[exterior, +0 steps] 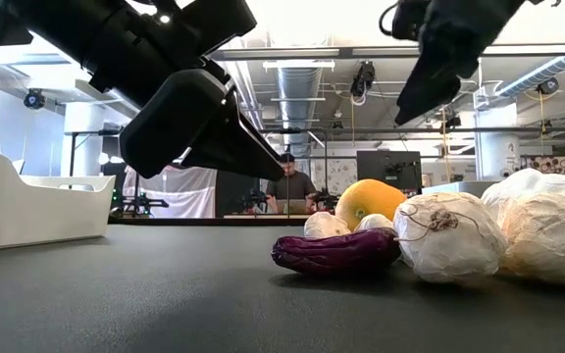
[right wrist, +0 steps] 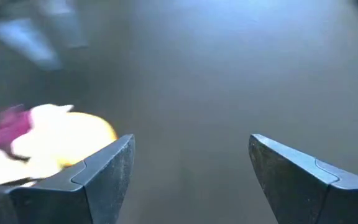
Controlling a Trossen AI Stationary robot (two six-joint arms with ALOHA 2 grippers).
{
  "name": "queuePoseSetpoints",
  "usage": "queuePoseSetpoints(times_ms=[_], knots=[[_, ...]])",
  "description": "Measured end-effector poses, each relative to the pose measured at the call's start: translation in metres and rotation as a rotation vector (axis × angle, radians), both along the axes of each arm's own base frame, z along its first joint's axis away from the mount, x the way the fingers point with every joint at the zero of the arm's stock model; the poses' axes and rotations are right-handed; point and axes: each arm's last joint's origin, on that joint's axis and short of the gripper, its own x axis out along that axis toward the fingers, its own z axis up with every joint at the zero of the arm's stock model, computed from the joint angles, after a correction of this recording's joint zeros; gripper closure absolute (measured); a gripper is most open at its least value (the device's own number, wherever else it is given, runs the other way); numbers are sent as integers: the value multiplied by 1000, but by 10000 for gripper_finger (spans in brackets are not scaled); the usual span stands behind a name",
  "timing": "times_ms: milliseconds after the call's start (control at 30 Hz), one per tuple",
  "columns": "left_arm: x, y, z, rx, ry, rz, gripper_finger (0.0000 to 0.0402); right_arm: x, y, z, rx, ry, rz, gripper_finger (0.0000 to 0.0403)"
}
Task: Sort produce into baskets
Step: Put the lemon into the gray bin
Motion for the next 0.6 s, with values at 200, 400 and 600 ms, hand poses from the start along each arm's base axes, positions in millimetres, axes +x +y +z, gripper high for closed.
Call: queuePoseSetpoints(times_ms=[200, 400, 600], knots=[[0, 0, 0, 5, 5, -2, 235, 19, 51, -34, -51, -41, 238, 79], [0, -1, -1, -45, 24, -40, 235, 44, 74, -44, -137, 27, 387, 49], [0, -7, -3, -168, 72, -158, 235, 73, 87, -49, -229, 155, 558, 46]])
